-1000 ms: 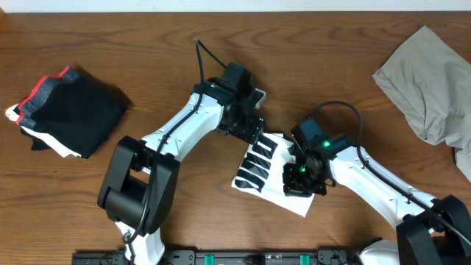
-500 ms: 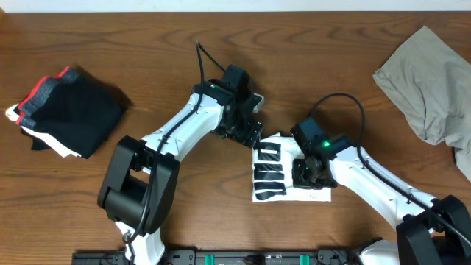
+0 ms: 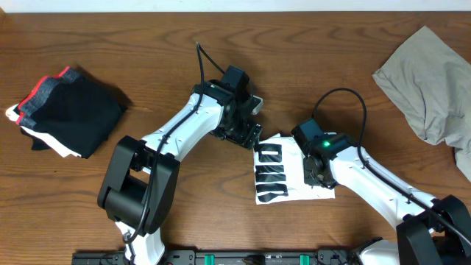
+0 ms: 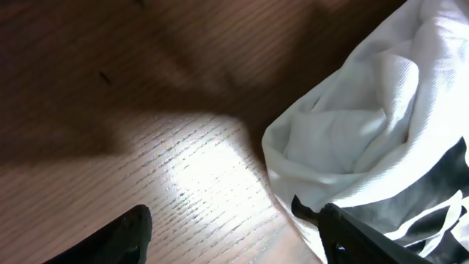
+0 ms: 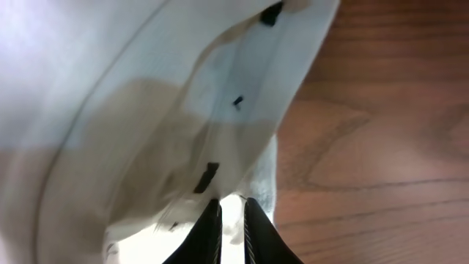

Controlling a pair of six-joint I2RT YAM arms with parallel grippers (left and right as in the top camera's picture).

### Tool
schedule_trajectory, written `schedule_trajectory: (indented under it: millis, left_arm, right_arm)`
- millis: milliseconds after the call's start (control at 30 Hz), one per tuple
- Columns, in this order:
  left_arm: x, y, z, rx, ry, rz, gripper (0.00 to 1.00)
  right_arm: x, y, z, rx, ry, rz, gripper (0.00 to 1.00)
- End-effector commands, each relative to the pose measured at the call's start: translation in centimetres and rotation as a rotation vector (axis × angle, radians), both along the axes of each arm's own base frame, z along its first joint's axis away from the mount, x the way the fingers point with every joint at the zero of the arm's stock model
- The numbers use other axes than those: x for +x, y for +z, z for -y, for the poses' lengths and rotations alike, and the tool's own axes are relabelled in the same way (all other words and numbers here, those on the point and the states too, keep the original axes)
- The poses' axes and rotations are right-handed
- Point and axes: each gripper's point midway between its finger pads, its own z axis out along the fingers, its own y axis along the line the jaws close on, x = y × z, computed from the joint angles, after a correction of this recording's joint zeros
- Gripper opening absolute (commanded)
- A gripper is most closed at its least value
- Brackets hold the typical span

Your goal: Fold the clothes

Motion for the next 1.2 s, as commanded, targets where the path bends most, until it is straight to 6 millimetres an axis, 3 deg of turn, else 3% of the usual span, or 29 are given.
schedule_trajectory:
  millis: [0,100,200,367,600,767,900,1167]
  left_arm:
    - [-0.4,-0.2,-0.4,0.009,-0.002,-0.013,0.74]
    - [0.0,1.2,-0.2,-0.009,-0.001,0.023,0.74]
    - [0.9,3.5,0.2,-0.042,0.0,0.092,0.74]
    - [3.0,5.5,1.3,-0.106,0.0,0.211,0.75]
    - [3.9,5.1,3.4,-0.141,-0.029,0.266,0.75]
    - [2.9,3.0,4.9,-0.127,-0.071,0.228,0.75]
    - [1.8,1.0,5.6,-0.102,-0.098,0.18,0.75]
    - [0.5,0.1,6.5,-0.092,-0.133,0.158,0.75]
  right_arm:
    - [1.8,2.4,0.5,0.003,-0.029,0.107,0.11]
    - [2.7,4.9,0.1,0.051,-0.019,0.176,0.13]
    - [3.3,7.8,-1.9,0.186,0.064,0.242,0.15]
    - [1.9,10.0,-5.9,0.437,0.166,0.233,0.26]
    - [-1.7,7.5,-6.5,0.492,0.159,0.044,0.27]
    - [-4.0,5.4,-7.5,0.55,0.157,-0.079,0.28]
    - [-5.5,3.5,-6.8,0.518,0.128,-0.139,0.33]
    - [-5.8,0.9,-6.6,0.526,0.134,-0.12,0.34]
